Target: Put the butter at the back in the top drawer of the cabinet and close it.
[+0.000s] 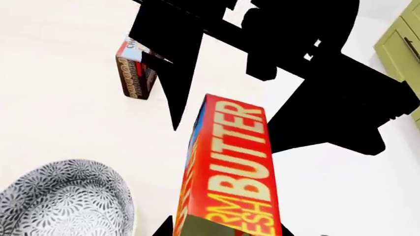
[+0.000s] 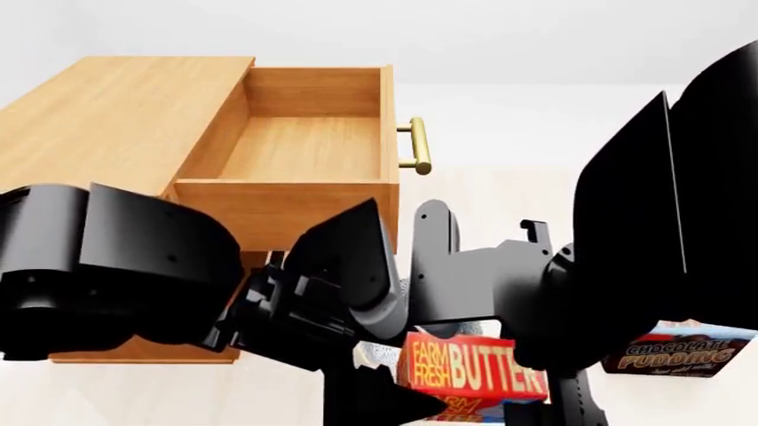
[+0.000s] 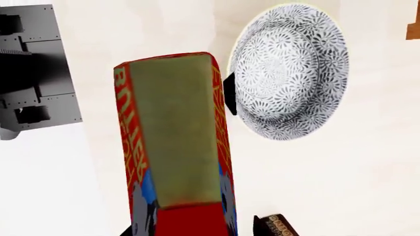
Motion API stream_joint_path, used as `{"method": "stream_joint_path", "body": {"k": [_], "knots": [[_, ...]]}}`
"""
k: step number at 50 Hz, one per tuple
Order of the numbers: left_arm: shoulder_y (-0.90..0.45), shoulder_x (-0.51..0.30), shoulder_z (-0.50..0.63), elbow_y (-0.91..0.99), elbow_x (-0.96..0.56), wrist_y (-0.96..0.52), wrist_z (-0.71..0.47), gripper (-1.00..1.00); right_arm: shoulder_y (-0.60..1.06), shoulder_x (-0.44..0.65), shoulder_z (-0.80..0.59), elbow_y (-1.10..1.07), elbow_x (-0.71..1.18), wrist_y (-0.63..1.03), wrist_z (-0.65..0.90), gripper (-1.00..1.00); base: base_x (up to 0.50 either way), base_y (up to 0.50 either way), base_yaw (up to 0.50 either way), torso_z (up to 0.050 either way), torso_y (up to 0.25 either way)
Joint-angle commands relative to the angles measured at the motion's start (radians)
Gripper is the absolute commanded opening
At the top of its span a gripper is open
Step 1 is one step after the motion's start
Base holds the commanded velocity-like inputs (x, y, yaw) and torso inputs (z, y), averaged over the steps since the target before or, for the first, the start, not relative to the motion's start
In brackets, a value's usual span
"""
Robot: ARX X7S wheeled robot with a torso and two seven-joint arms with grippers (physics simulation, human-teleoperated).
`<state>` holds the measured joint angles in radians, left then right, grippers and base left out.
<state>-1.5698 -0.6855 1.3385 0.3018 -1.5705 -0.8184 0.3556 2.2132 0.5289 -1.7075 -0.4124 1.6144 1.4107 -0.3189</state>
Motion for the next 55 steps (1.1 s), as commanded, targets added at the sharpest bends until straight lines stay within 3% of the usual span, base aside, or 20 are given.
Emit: {"method": "stream_joint_path", "body": {"k": [1,37,48,55], "knots": [[-0.001,-0.005,-0.015,-0.003,-0.011,0.004,-0.007,-1.00,0.011,0.004,0.012,0.011,-0.021,-0.003,0.002,1.00,0.00,0.00,0.00,0.010,0.000],[-0.017,-0.113,-0.034,0.021,-0.014,-0.008,0.007,-1.00,0.020,0.056,-0.003,0.028,-0.047,0.015,0.011,1.00,0.00,0.00,0.00,0.000,0.001],[-0.037,-0.204,-0.067,0.097,-0.061,-0.007,-0.021,-1.00,-0.006,0.138,0.019,0.083,-0.050,-0.034,0.122,1.00,0.00,0.00,0.00,0.001,0.001],[-0.052,-0.270,-0.096,0.131,-0.096,0.003,-0.029,-1.00,-0.016,0.220,0.072,0.101,0.006,-0.103,0.271,1.00,0.00,0.00,0.00,0.000,0.000]]}}
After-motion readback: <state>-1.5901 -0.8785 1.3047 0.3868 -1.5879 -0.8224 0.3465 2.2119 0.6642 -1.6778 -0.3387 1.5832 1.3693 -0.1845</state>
